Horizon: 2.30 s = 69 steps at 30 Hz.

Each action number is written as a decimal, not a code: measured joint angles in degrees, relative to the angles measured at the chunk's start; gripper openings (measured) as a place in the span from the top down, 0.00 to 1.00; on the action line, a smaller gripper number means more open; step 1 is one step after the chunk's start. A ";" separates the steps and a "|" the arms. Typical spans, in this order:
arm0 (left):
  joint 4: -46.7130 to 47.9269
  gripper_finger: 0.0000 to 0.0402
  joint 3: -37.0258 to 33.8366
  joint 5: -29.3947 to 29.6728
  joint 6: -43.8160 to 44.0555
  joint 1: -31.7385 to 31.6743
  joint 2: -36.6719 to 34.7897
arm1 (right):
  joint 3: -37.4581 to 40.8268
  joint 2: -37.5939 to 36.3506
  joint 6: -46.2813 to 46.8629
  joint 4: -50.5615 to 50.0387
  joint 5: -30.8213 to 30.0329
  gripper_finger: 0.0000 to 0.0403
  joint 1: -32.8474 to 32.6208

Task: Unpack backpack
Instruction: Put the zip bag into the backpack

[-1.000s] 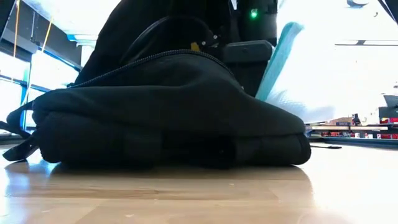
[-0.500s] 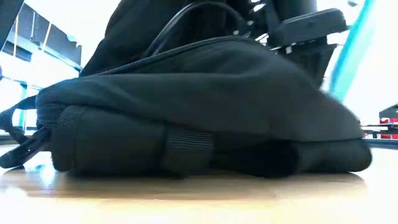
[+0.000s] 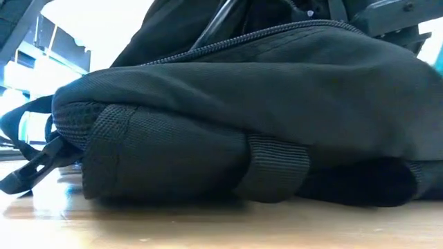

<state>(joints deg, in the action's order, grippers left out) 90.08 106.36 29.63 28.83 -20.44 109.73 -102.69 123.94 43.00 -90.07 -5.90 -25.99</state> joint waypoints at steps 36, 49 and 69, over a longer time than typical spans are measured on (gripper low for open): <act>-21.69 1.00 -30.48 -16.20 0.26 23.92 -24.69 | 6.38 0.42 -2.29 20.12 -6.50 0.44 12.95; -35.31 0.80 -32.62 1.49 -7.83 53.15 -31.07 | 5.60 0.72 -3.18 19.86 -7.64 0.44 10.89; -49.24 0.75 -28.41 17.97 -19.19 48.35 -9.07 | 5.62 0.81 -2.54 20.33 -7.43 0.44 10.62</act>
<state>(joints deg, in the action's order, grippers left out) 40.84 77.95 47.59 9.63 27.92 100.66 -97.08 124.75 40.46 -69.75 -13.34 -15.37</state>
